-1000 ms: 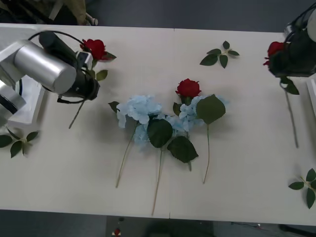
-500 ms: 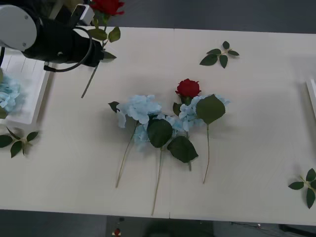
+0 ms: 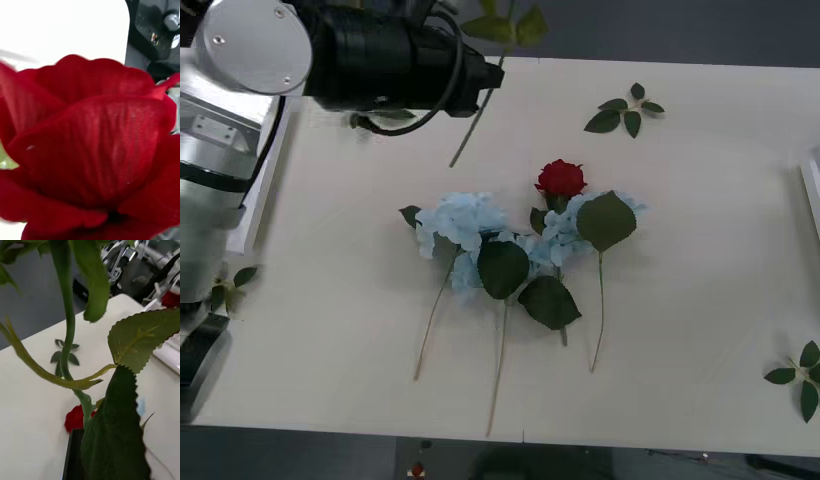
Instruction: Put the red flowers into the right box and the blue flowers into the left box
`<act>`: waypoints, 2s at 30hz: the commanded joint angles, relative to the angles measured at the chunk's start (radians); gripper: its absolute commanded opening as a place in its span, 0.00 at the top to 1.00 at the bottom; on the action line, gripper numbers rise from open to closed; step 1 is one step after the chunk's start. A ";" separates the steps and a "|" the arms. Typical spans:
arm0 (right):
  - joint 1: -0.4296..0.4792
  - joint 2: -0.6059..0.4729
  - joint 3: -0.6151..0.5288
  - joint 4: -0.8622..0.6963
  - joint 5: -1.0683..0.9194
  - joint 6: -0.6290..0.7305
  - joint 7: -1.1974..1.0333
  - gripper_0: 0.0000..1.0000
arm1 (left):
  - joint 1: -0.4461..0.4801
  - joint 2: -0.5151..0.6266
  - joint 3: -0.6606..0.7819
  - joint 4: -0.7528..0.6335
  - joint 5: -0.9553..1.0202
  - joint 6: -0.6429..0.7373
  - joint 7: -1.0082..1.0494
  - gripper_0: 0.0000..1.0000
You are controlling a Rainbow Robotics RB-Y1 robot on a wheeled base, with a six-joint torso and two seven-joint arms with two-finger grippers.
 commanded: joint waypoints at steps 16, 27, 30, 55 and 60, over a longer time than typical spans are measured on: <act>-0.039 0.036 0.020 0.041 -0.036 -0.040 -0.009 0.26 | 0.014 -0.188 -0.285 -0.027 -0.024 -0.291 -0.041 1.00; -0.039 0.054 0.020 -0.082 -0.229 0.063 0.089 0.07 | 0.048 -0.193 -0.326 -0.027 0.071 -0.355 -0.054 1.00; -0.037 0.051 0.000 -0.161 -0.298 0.117 0.165 0.04 | 0.051 -0.193 -0.326 -0.027 0.080 -0.355 -0.054 1.00; 0.514 0.169 -0.629 -0.664 -1.199 0.376 0.878 0.03 | 0.053 -0.193 -0.325 -0.025 0.079 -0.364 -0.054 1.00; 0.514 0.255 -0.629 -0.664 -1.288 0.448 0.878 0.03 | 0.053 -0.193 -0.325 -0.025 0.079 -0.364 -0.054 1.00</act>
